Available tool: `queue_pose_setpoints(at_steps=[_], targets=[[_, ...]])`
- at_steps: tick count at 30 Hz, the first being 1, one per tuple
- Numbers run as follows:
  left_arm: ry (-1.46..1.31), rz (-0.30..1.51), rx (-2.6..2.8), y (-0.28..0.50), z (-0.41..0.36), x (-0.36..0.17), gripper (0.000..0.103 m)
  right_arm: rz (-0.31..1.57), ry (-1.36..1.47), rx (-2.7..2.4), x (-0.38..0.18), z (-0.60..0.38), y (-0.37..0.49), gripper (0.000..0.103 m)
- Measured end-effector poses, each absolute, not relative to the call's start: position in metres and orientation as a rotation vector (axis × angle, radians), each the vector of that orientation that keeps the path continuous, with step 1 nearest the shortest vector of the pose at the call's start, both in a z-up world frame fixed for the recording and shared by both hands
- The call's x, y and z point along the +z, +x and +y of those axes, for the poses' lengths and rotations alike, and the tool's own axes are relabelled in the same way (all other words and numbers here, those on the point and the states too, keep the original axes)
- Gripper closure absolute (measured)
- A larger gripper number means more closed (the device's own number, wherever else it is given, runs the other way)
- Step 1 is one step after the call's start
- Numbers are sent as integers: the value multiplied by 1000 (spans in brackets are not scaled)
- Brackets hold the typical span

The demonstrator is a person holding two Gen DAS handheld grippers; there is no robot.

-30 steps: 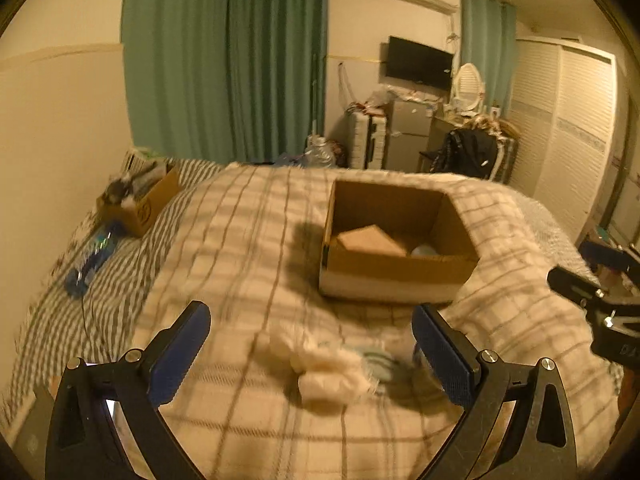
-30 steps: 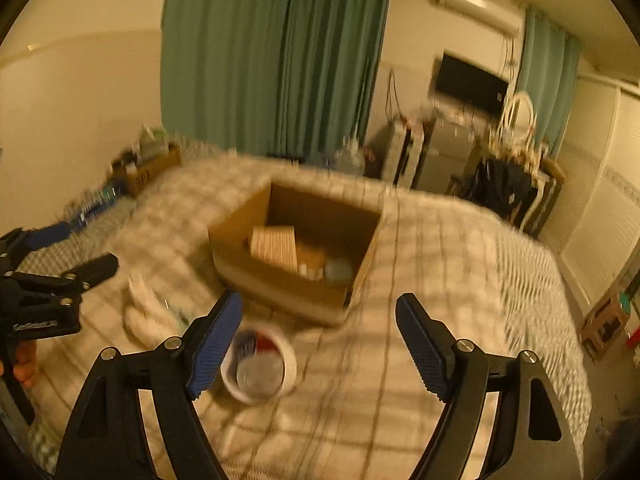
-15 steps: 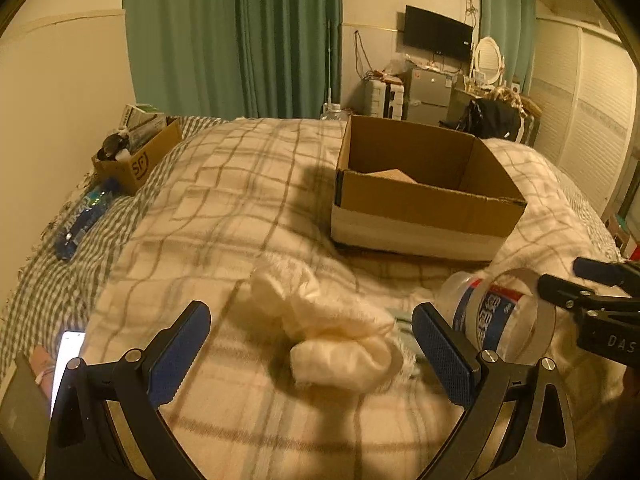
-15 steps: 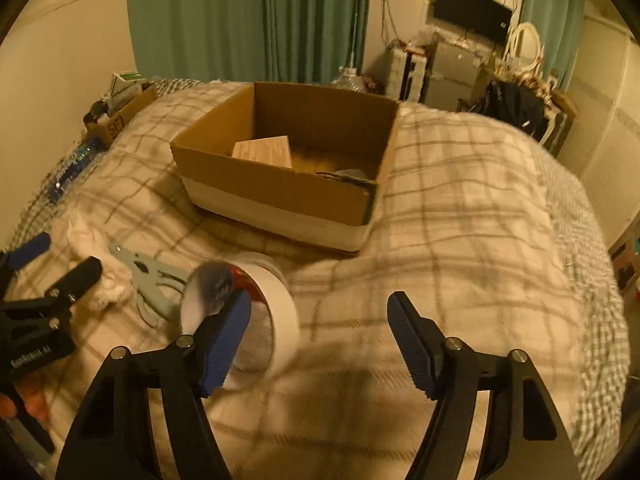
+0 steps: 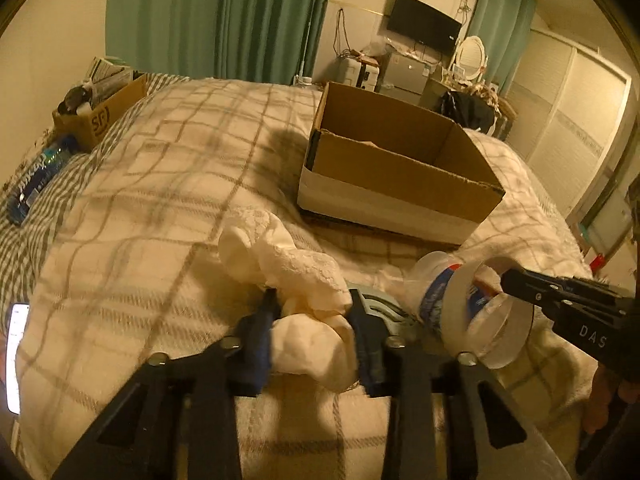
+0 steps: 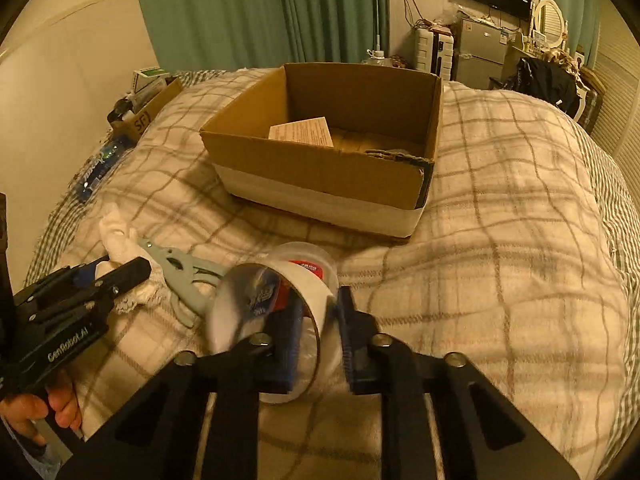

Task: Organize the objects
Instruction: 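Grasp the white cloth with the left gripper while the right grasps the tape roll, then drop the cloth and tape roll into the cardboard box by opening both grippers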

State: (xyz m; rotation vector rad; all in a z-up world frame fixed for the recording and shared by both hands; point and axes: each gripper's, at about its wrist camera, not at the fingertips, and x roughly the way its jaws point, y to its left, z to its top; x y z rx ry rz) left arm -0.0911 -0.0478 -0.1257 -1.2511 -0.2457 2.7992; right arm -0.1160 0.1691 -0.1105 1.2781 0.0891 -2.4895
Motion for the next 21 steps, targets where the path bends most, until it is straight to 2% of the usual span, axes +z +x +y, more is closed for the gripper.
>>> queue_pose_setpoints(at_steps=[2,10,15,21], targets=[[-1254,-269,2793,-88,-50,-123,78,73,1257,-2500,-104,172,-112,99],[-1212,-239,2815,-75,-53,-93,80,132,1155,-2557,-59,177,-98,100],[-1064,-161,2853,-80,-56,-40,80,198,1071,-2617,-16,184,-101,100],[-892,-60,2837,-113,-48,33,80,223,923,-2693,62,194,-130,100]])
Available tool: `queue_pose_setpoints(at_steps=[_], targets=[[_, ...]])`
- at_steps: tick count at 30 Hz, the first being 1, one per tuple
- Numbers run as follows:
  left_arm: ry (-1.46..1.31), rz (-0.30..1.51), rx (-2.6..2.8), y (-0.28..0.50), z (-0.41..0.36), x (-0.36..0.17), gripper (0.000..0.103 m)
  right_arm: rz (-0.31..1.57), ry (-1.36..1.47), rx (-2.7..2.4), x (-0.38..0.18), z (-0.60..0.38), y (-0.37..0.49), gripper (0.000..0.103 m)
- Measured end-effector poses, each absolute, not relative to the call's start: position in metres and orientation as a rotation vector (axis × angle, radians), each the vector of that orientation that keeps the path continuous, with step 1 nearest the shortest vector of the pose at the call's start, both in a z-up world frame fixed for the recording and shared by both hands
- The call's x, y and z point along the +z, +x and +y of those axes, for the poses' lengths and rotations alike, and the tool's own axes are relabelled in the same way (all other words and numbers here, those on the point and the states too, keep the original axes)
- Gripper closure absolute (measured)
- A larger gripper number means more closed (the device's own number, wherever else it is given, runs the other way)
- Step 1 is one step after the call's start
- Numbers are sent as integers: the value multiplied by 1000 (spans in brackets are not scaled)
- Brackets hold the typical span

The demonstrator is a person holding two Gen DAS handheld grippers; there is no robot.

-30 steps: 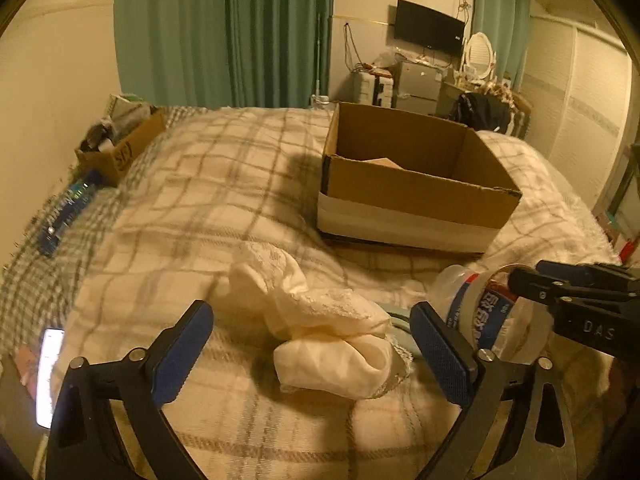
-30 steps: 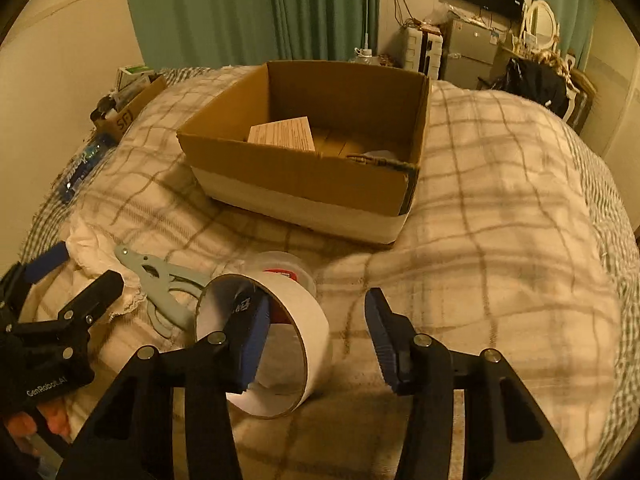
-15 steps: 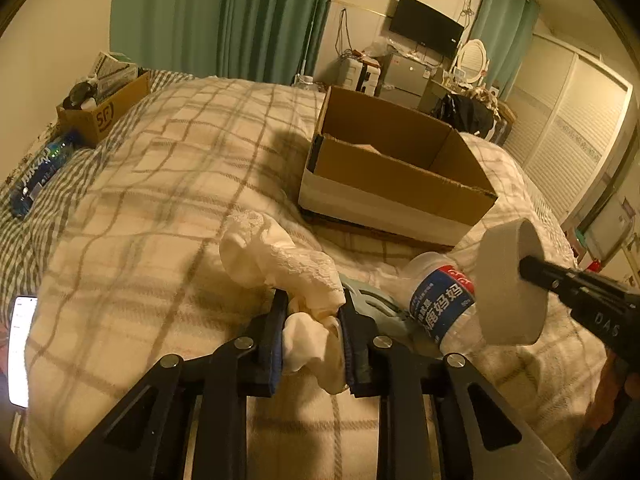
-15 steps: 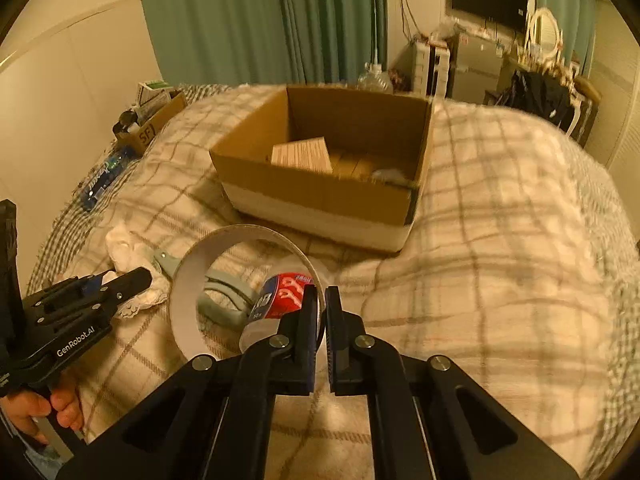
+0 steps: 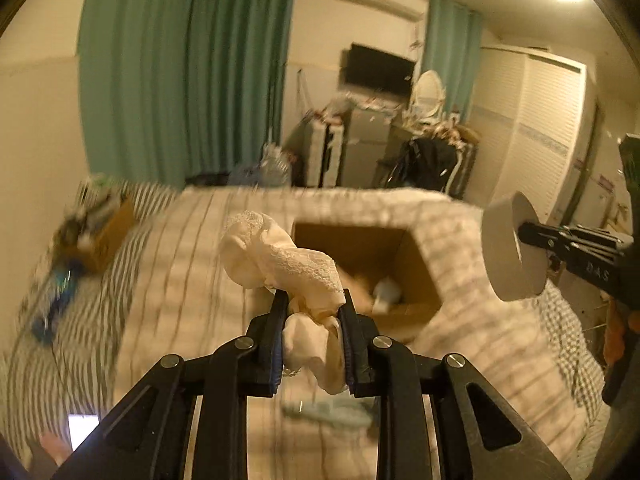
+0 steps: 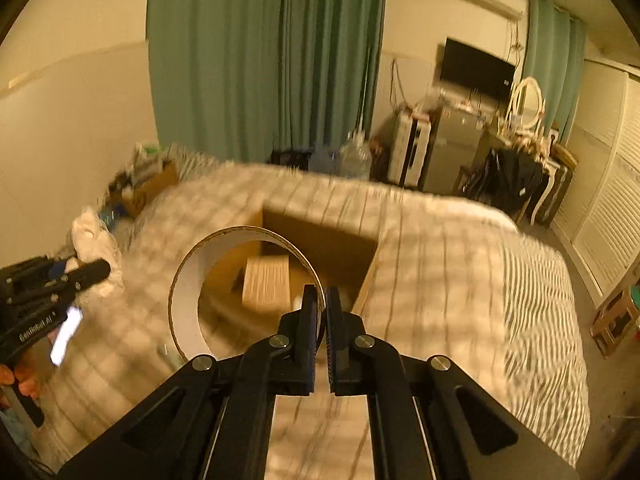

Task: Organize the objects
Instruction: 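Drop the cloth and tape roll into the cardboard box by opening both grippers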

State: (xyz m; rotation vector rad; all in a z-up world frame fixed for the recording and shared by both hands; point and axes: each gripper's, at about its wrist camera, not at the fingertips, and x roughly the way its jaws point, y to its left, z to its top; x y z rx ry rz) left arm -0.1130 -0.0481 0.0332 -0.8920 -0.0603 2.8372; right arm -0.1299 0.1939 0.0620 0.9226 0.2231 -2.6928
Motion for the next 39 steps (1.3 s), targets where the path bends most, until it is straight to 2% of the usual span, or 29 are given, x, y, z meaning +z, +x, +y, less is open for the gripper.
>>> queue_pose_setpoints(at_steps=[4,9,14,21,27,29,31,32,33,34,35,36,39], targets=[[-797,-34,2856,-146,-38,69,80,201,873,-2715,107,194,-169,100],[-795,11,2827,-204,-12,82,80,179,912,-2749,124,189,-227,100],[-874,20,2775,-257,10,45,80,184,1069,-2724,79,175,-279,100],[-1116,11,2658,-299,20,-42,80,235,1302,-2647,-17,168,-317,100],[-1208,21,2605,-314,13,-85,79,239,1349,-2599,-55,166,-327,100],[-1212,16,2600,-314,14,-91,73,237,1350,-2581,-61,162,-329,99],[-1227,39,2606,-313,15,-92,50,226,1344,-2576,-63,162,-329,98],[-1231,49,2614,-313,15,-91,34,220,1351,-2577,-63,162,-328,93],[-1222,53,2625,-312,15,-90,27,209,1357,-2579,-64,163,-329,83],[-1208,52,2628,-311,14,-87,26,188,1358,-2578,-64,165,-329,75],[-1204,53,2628,-309,12,-85,26,167,1354,-2575,-63,167,-329,59],[-1207,58,2628,-308,11,-83,24,154,1348,-2576,-61,168,-328,49],[-1209,74,2645,-303,5,-76,17,163,1312,-2595,-48,167,-319,46]])
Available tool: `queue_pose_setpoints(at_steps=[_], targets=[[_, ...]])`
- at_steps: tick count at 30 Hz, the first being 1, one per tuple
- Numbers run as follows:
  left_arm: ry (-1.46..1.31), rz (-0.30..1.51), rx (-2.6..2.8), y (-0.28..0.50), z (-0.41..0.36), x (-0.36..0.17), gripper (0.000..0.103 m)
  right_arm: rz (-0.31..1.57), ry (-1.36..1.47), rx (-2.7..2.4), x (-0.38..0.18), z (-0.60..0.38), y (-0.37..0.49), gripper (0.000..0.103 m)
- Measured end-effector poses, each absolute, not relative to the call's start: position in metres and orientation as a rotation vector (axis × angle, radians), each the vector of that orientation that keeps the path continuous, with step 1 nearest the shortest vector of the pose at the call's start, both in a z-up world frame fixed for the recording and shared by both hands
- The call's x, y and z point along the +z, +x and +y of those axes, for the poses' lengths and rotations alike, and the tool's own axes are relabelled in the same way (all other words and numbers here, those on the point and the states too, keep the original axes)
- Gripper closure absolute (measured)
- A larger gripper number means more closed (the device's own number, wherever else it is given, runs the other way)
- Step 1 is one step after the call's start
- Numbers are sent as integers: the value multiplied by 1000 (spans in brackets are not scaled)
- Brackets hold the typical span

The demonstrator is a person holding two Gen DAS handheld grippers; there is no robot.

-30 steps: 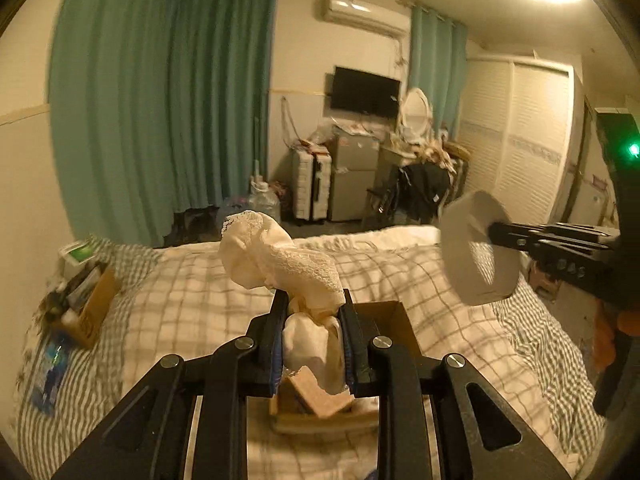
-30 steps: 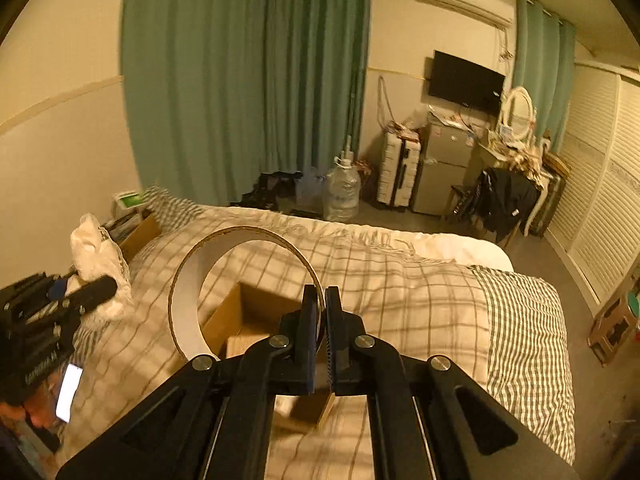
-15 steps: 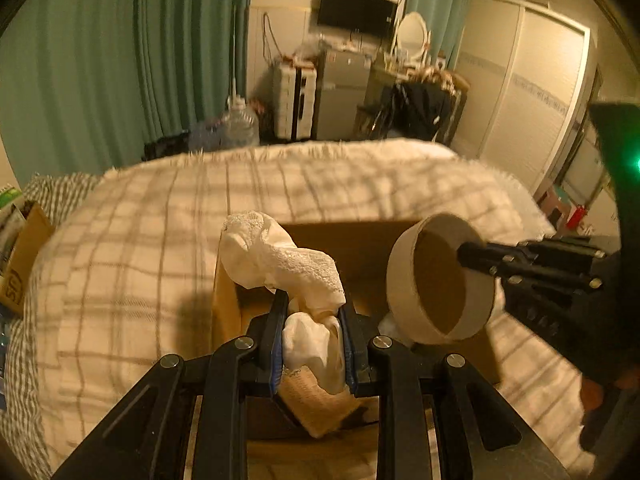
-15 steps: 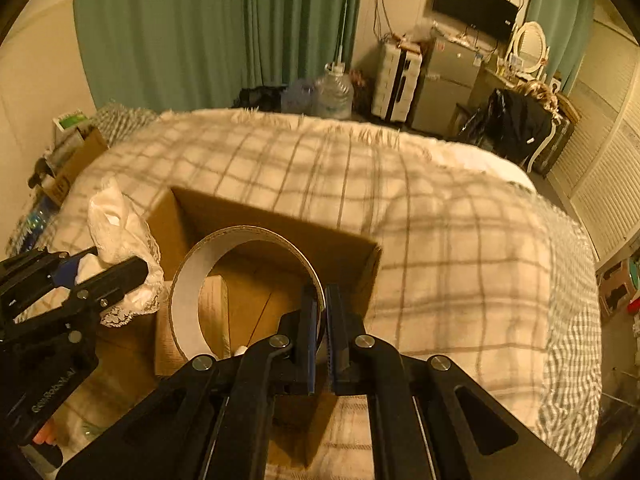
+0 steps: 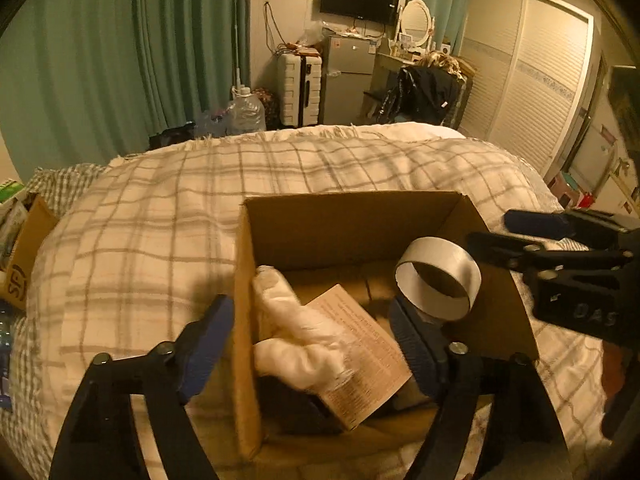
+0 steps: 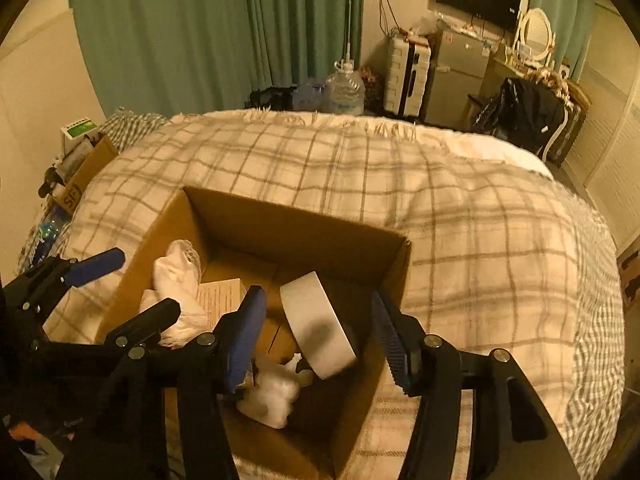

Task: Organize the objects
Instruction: 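Drop the cloth and tape roll into the cardboard box by opening both grippers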

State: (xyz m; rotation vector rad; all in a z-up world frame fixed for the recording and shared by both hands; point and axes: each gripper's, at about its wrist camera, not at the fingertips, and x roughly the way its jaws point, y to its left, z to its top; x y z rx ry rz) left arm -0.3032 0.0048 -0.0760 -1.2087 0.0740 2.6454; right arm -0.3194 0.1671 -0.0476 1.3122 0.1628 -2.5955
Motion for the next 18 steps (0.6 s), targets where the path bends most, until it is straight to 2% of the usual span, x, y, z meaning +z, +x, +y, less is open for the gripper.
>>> queue_pose_setpoints(at_steps=[5,8,10,12,18], targets=[[-1182,86,2681,-281,-10,-53,17,151,1217,-2643,-11,176,-291,34],[-1154,72,2713,-261,-21,-34,2,159,1161,-2669,14,180,-268,30],[-1108,64,2732,-241,-28,-19,2,187,1119,-2694,32,181,-247,24],[-1081,78,2737,-222,-32,-7,0,217,1087,-2724,47,183,-226,11],[-1024,184,2801,-159,-39,21,0,206,965,-2764,83,192,-162,4]])
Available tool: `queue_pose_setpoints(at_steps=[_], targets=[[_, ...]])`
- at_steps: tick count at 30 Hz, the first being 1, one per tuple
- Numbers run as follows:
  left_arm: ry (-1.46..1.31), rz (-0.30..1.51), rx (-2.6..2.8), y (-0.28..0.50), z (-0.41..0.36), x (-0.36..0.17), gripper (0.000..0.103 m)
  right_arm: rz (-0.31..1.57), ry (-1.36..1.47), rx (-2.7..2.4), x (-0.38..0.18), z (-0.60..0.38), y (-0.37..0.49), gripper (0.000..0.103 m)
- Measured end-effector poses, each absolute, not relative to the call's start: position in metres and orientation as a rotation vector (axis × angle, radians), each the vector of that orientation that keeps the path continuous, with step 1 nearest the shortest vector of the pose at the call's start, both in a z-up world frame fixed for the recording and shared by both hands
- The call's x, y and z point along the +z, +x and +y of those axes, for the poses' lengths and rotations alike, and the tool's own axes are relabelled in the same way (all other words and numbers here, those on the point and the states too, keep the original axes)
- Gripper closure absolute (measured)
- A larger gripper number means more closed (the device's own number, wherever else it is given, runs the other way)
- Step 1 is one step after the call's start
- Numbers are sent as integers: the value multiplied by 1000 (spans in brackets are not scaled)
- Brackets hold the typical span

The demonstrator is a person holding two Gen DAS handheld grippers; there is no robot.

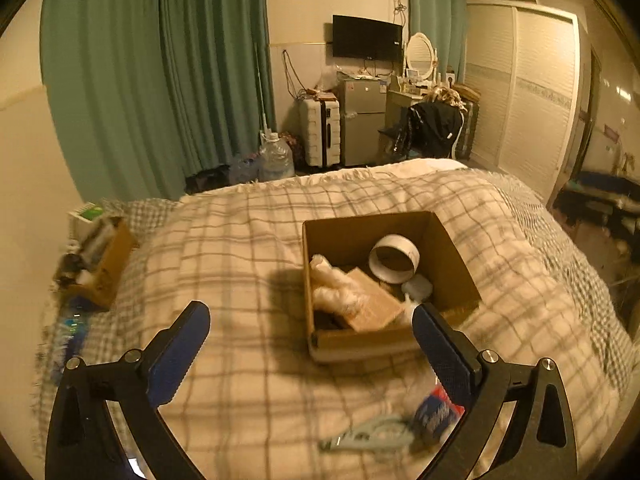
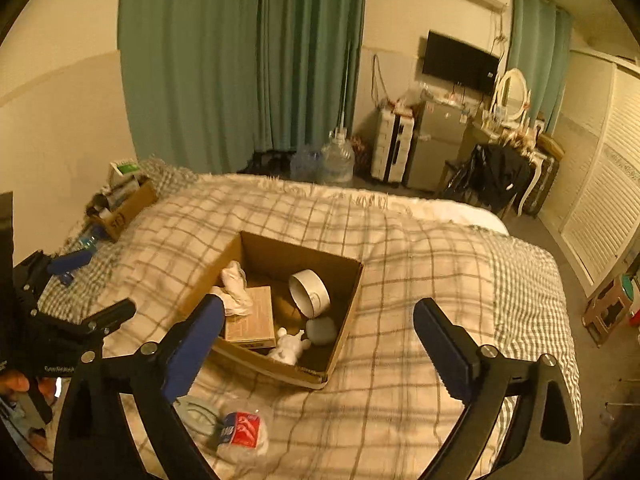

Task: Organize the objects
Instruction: 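Drop the cloth and tape roll into the cardboard box by opening both grippers, then grasp the floss jar with the right gripper while the left grasps the blue clip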

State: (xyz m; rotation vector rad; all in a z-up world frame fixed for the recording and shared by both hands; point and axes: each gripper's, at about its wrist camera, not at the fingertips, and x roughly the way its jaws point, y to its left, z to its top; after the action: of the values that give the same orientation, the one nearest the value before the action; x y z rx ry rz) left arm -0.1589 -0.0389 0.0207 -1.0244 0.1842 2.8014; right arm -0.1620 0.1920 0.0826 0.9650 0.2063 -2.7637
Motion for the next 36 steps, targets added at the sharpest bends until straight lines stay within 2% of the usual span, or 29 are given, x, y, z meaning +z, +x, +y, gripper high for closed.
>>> queue_pose_setpoints(at_steps=[8,13,18,22,31,34,36], targets=[[-1009,103,2931,-98,-42,2,0,322,810,-2909,68,186,-94,0],[-1057,-80,2929,-84,-47,-38,0,281,924,-2850,19,189,-83,0],[-1125,-77,3036,-85,-53,-80,0,254,955,-2781,-31,186,-78,0],[-1177,-42,3059,-89,-56,-103,0,234,1099,-2687,-76,170,-94,0],[-1237,-92,3072,-92,-65,-113,0,286,1311,-2516,-133,140,-118,3],[-1257,-95,3069,-94,-67,-115,0,323,1389,-2470,-152,131,-126,11],[-1268,-87,3059,-95,-65,-116,0,346,1449,-2429,-166,126,-129,38]])
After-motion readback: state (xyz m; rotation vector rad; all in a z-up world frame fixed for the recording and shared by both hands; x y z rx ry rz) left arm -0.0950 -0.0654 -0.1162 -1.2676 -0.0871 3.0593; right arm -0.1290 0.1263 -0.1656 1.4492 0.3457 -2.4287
